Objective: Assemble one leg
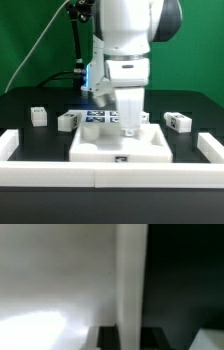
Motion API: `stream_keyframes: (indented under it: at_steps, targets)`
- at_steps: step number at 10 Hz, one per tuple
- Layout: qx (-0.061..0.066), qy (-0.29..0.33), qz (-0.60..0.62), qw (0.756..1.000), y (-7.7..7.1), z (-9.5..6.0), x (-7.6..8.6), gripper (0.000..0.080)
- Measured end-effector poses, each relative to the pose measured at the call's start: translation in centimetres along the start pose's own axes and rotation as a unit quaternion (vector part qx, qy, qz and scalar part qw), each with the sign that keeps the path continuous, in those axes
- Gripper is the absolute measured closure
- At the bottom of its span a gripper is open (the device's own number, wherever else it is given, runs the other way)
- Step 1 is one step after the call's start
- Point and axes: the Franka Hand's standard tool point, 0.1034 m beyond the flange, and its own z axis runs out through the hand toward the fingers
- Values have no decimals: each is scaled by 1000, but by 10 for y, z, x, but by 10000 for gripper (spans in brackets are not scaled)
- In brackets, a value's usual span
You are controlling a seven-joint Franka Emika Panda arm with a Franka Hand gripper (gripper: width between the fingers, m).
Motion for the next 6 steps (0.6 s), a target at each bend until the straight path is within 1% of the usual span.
stream_keyframes:
  at_steps: [2,3,4,5,6]
  targets:
    - [-3,4,2,1000,5,2,26,737]
    - [-6,8,0,1000,11,2,39,737]
    - [-7,10,-5,1000,18,2,47,737]
    - [-12,13,-7,1000,26,1,51,737]
    - [-10,13,-7,1000,29,2,52,737]
